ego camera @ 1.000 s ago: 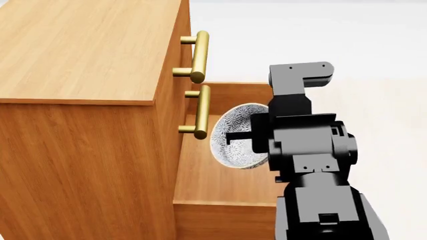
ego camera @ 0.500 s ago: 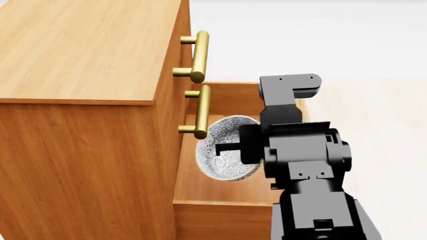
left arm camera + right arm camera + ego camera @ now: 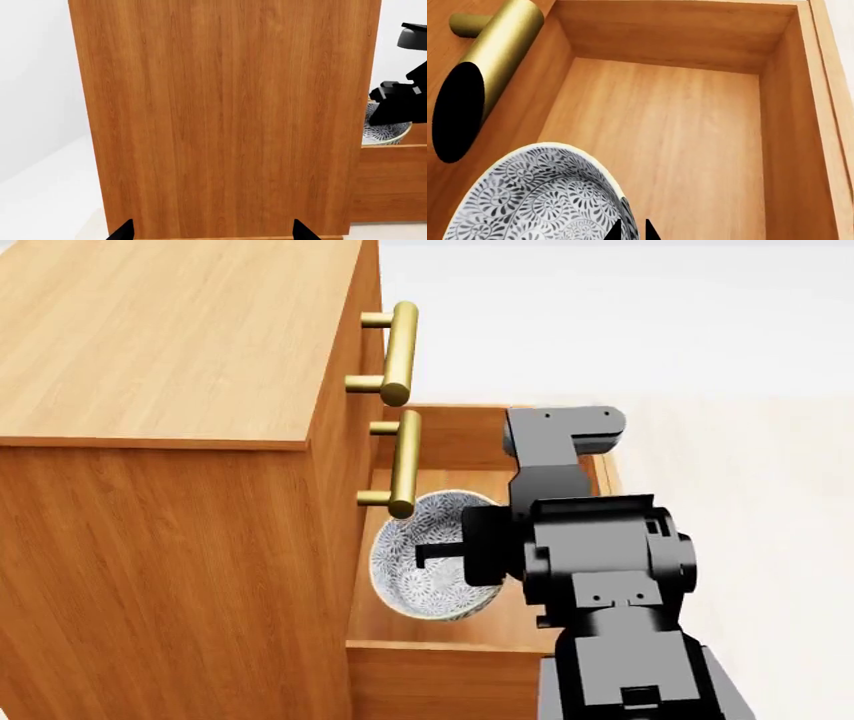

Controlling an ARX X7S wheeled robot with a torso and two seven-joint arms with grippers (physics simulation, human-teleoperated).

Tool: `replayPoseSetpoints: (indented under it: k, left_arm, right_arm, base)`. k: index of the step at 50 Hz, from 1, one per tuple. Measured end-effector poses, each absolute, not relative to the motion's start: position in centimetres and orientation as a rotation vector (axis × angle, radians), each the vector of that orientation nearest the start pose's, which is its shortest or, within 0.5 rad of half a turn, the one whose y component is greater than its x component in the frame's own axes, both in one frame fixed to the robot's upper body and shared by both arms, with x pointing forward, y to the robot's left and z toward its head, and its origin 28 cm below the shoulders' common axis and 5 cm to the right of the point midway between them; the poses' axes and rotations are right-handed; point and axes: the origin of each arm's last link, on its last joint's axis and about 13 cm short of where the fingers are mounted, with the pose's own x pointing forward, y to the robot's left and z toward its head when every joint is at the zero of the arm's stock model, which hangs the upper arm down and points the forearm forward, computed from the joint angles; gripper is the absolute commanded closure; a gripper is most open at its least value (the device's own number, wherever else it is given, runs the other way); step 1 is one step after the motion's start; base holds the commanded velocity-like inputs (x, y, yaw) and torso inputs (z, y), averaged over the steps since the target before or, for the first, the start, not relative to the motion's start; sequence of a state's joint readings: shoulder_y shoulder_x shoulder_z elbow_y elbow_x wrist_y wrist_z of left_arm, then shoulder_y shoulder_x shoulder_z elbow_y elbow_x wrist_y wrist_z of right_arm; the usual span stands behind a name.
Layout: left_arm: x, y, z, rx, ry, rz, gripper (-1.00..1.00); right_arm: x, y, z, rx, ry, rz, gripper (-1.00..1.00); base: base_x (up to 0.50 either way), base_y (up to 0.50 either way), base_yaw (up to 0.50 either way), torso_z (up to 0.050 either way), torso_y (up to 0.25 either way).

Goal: Put the bowl in the bottom drawer of the cabinet and close it.

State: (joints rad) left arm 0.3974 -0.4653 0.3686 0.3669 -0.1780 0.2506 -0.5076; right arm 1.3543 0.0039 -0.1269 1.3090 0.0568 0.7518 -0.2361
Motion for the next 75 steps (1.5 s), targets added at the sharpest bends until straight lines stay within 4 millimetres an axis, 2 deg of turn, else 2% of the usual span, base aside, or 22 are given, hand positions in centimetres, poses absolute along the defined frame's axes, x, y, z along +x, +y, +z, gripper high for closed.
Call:
replayPoseSetpoints:
  k: [34,35,56,75]
  left_arm:
    - [10.6,21.5,3.2,0.03,-0.096,0.004,-1.0]
    - [10.6,21.5,3.2,0.03,-0.096,0.004,-1.0]
    - [10.5,21.5,3.3,0.029,-0.096,0.004,-1.0]
    - [10.6,21.5,3.2,0.029,-0.096,0.003,-1.0]
  right_arm:
    - [39.9,-10.0,14.6,0.027,0.769,0.222,1.0]
    - [39.9,-10.0,14.5,0.025,0.769,0.223,-1.0]
    - [40.2,-9.8,14.5,-0.024,0.718,0.265,-1.0]
    - [41.0,-9.6,16.4,-0.08,0.637,0.288,-1.0]
  base:
    - [0.0,0.0,0.0,0.0,0.0]
    - [0.0,0.0,0.0,0.0,0.0]
    - [0.0,0.0,0.0,0.0,0.0]
    - [0.0,0.0,0.0,0.0,0.0]
